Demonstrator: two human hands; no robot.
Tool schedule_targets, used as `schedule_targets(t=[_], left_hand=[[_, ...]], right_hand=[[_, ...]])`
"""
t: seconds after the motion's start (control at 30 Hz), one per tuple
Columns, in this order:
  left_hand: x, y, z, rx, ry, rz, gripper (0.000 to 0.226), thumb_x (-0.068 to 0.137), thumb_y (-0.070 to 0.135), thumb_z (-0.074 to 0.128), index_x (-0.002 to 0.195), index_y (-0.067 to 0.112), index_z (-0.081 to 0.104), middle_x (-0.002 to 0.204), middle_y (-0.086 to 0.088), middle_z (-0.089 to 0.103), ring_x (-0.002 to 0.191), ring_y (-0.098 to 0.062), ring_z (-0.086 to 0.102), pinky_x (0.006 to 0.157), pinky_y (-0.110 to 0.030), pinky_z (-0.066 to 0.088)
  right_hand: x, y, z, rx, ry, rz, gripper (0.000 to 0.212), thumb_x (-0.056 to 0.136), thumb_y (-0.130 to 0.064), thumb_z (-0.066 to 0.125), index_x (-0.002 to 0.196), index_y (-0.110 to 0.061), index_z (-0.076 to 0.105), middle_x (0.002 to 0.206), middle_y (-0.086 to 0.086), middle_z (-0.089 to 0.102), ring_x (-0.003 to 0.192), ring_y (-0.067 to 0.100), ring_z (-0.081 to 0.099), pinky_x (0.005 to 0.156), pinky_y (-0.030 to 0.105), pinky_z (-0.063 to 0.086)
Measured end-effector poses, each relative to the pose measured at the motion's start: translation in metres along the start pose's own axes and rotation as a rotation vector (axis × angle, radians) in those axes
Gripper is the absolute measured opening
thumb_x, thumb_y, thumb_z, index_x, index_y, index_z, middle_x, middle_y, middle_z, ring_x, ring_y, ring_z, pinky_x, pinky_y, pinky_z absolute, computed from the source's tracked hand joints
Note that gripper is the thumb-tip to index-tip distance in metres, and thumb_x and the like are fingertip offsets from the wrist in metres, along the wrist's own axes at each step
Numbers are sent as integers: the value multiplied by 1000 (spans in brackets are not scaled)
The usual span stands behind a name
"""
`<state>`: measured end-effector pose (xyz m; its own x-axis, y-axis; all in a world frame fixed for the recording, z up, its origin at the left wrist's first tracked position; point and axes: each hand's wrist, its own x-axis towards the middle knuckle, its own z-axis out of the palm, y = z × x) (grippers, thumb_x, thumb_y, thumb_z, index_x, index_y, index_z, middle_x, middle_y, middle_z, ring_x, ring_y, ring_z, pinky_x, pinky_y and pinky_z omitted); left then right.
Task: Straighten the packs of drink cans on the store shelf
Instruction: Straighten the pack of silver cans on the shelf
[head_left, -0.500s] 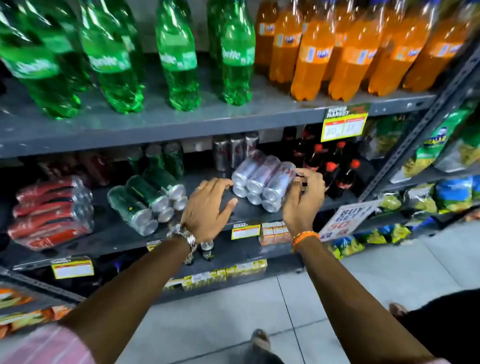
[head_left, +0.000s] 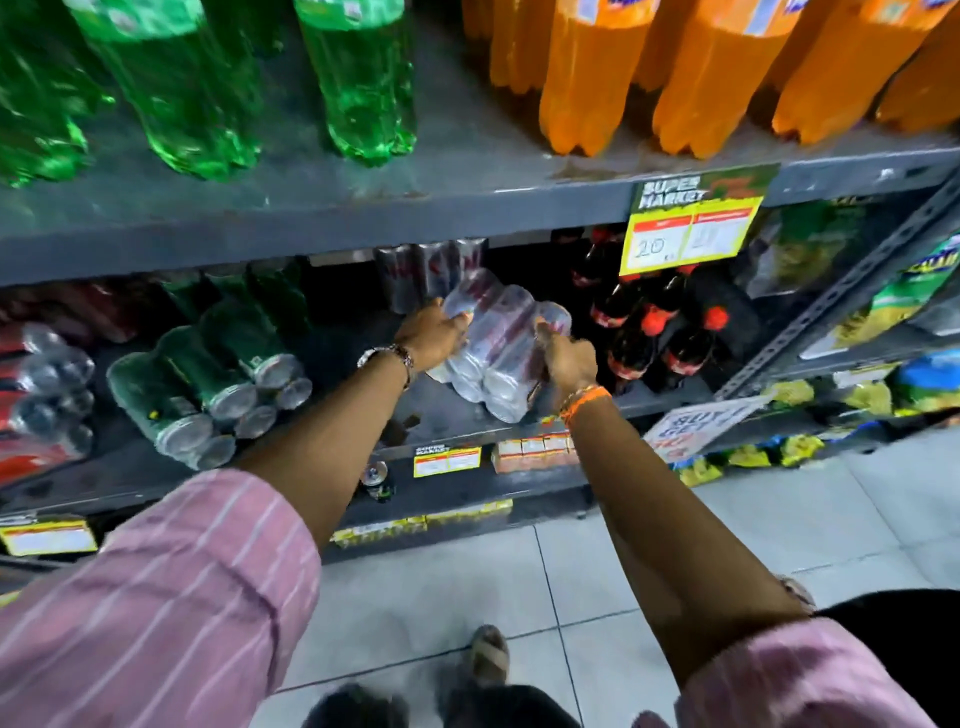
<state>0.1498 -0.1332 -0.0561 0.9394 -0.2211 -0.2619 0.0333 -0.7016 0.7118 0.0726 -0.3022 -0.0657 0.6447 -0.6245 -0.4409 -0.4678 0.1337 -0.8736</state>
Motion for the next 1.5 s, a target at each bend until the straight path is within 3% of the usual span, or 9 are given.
schedule_targets(t=[0.07,0.13,0.27,0.5,0.63,0.73,0.87,1.23,1.5], left_hand=[[12,2,-1,-17,-25,-13,51,90,52,48,112,11,69,113,-17,74,111,-32,69,74,-24,44],[25,2,-2,4,-58,-48,59,94,52,47,118,2,66,123,-24,70,116,-36,66,87,-34,50],[38,6,-7,38,-104,-62,60,99,51,46,131,2,61,120,-17,67,110,-30,65,89,-33,49],[20,-8,-25,-258,-100,-117,41,93,21,67,125,-4,63,113,-16,67,98,-26,61,94,-40,51],[-3,-16,-40,-365,10,-98,29,88,16,73,113,5,66,107,-5,69,96,-18,65,77,-26,52],[-19,-21,-45,-436,103,-89,18,84,9,76,93,19,64,97,3,70,101,-20,66,75,-26,57],[-42,-31,-37,-340,244,-47,59,75,10,82,128,8,56,123,-10,69,113,-29,67,101,-45,54],[-83,-68,3,-278,342,28,57,65,19,86,106,22,46,109,-1,71,102,-20,71,92,-48,58],[-90,-64,9,-301,339,-60,59,71,9,84,119,13,51,120,-6,71,110,-22,69,99,-46,56]], right_hand=[[12,-1,2,115,-20,67,74,76,-43,79,123,10,58,124,21,66,115,35,64,102,52,52],[18,-1,4,90,-20,90,74,66,-44,85,117,5,61,122,21,67,113,37,66,99,52,54],[18,-3,6,52,11,67,47,48,-37,92,65,-11,56,77,4,68,77,27,69,82,45,63],[16,-20,5,-101,-103,-72,37,38,-30,88,57,-8,66,49,-5,67,56,19,67,62,30,59],[12,-34,11,-213,-170,-214,57,28,-42,89,71,-9,74,59,-8,71,60,10,69,57,24,56],[10,-38,16,-315,-239,-363,63,41,-42,91,94,-12,75,90,-2,78,84,10,74,80,30,63],[6,-30,15,-450,-256,-557,65,51,-33,93,109,-15,69,112,3,76,104,16,71,95,34,58],[4,26,5,-392,-268,-682,67,54,-18,95,104,-30,52,109,-6,63,102,13,64,90,26,54],[7,23,-4,-244,-479,-481,68,60,-6,92,113,-12,51,108,3,62,98,15,60,90,32,55]])
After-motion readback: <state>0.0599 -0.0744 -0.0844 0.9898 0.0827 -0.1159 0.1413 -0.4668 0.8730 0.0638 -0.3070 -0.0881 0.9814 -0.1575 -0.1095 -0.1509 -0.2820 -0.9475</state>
